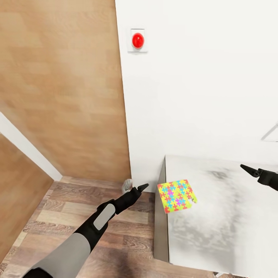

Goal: Put all the toys in the child's room - the three board games (two on the bed and one on the table), the two jigsaw puzzles on the table, and the tennis ball on the table - inside the toy box on the table in the child's room.

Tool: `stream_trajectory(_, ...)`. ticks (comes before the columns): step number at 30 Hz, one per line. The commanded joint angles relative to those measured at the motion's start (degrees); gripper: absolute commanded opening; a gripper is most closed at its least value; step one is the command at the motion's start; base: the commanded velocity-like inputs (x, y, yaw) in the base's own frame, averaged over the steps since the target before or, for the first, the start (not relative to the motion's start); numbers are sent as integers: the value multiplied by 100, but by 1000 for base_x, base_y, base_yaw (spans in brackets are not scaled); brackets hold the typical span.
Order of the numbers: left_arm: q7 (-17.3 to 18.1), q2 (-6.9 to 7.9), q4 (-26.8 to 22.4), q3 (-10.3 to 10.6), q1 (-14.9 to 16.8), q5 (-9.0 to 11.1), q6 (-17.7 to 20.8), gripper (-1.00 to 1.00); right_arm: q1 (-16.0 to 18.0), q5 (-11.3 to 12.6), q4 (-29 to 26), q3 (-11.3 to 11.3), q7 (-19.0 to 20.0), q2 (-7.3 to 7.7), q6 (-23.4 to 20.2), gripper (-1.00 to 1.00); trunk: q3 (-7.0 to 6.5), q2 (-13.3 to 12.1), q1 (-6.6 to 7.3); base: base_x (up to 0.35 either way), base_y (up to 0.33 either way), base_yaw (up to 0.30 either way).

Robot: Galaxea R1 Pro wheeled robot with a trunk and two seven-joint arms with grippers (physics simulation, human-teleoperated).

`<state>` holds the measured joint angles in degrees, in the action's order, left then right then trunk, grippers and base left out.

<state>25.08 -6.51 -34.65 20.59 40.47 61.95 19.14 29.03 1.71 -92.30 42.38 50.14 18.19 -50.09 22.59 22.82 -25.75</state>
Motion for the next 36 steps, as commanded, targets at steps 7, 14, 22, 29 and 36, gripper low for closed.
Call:
stream_trajectory(7,6,1,2,0,5,62,37,100,6,14,-7,7,8,1,-44,100,9,10,-3,0,0,-180)
stream_trajectory(14,6,13,2,-4,9,67,37,100,6,13,-7,7,12,1,-44,100,9,10,-3,0,0,-94)
stream_trajectory(22,6,22,2,-14,8,66,37,100,6,13,-8,8,12,1,-44,100,9,10,-3,0,0,-30)
stream_trajectory(29,3,28,2,-23,10,68,37,100,6,16,-8,8,13,1,-44,100,9,10,-3,0,0,-11)
stream_trajectory(36,-16,39,4,-33,6,65,35,100,6,17,-8,8,13,1,-44,100,9,10,-3,0,0,-4)
